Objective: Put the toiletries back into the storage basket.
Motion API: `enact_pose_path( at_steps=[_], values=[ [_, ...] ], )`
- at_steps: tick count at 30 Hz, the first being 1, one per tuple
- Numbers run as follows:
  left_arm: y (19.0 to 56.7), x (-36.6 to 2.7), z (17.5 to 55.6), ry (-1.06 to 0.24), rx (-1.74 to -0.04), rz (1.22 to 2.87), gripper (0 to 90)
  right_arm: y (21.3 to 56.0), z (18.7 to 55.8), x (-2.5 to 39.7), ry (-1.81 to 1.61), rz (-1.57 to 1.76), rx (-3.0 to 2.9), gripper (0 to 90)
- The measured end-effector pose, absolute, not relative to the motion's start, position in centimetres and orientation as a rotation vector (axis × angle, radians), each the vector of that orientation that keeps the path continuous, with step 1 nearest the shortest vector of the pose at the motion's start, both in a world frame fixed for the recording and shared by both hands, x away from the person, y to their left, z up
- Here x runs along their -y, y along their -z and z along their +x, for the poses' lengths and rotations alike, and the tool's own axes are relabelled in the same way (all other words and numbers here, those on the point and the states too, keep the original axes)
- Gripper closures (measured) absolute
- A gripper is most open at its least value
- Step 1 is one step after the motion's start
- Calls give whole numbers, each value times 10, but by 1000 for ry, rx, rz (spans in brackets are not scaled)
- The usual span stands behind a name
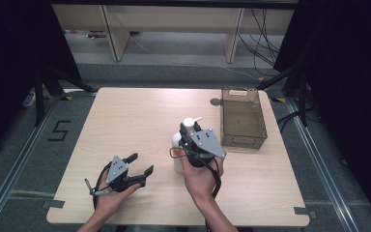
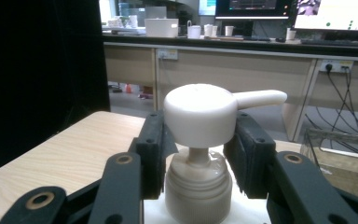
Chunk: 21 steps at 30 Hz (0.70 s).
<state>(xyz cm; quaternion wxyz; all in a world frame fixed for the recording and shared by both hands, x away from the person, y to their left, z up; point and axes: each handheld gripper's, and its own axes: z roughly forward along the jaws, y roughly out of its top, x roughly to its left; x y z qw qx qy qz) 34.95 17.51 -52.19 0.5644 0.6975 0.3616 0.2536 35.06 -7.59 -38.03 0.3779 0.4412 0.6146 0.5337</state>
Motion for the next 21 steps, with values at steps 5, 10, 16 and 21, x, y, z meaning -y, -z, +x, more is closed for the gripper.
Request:
enact_pose_path(
  at_steps=[5,10,16,21],
  values=[
    [522,-175,349,-597,-850,1641,213,379,349,77,-1378,1134,-1584,606],
    [522,-175,349,-598,-849,1641,213,374,348,80,-1409,1114,-1581,607],
    [522,-175,349,-600,-847,1643,215,368,345,86,-1428,1125,-1577,607],
    [522,-175,349,-601,-846,1644,215,364,344,93,-1425,1116,-1571,607]
  ],
)
